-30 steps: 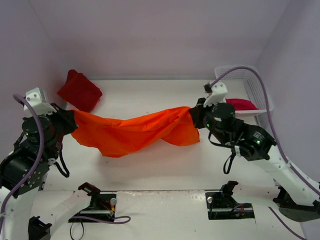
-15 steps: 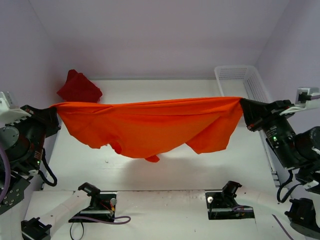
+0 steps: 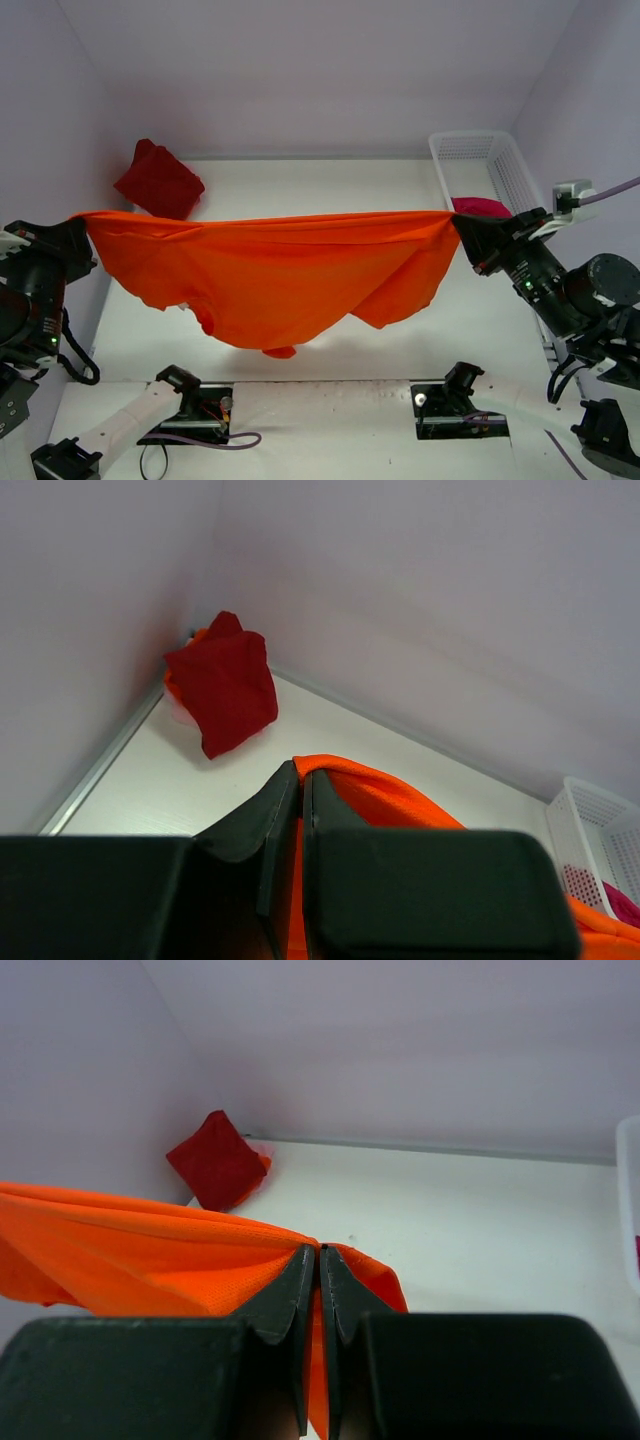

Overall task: Fold and stack the t-shirts
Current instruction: Flatten out the tshirt

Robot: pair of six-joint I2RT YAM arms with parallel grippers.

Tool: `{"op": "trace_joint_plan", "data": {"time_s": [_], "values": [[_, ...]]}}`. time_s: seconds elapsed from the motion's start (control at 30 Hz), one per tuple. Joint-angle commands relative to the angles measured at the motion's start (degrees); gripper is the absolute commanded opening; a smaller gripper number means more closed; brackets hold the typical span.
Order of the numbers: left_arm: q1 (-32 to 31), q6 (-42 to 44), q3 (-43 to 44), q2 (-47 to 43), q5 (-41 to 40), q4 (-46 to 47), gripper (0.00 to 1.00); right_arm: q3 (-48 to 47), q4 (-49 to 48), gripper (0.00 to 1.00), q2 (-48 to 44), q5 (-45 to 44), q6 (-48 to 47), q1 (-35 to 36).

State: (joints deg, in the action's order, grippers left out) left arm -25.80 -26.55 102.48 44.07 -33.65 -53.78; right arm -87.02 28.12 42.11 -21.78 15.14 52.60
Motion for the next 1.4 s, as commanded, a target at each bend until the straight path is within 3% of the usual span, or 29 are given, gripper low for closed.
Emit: {"op": "trace_joint_plan", "data": {"time_s": [0.0,0.7,1.03,1.37], "values": [[0.14,3.25,2.73,0.22,-4.23,2.54,0.00,1.23,-4.21,0.00,-0.01,2.52,0.86,-0.04],[-0.65,7.21,0.62,4.88,-1.16,13.43,0.00,10.82,-4.12,0.00,-0.98,5.43,5.69,-0.04],[-0.57,6.77,-5.88,6.46,1.57,18.45,0.00,11.61,-4.12,0.00,-0.45,2.97,6.13,-0.04],[-0.57,7.56,-4.66,7.43,2.36,19.41,0.00,8.98,-4.39,0.00,-0.80,2.27,3.77,-0.04]]}}
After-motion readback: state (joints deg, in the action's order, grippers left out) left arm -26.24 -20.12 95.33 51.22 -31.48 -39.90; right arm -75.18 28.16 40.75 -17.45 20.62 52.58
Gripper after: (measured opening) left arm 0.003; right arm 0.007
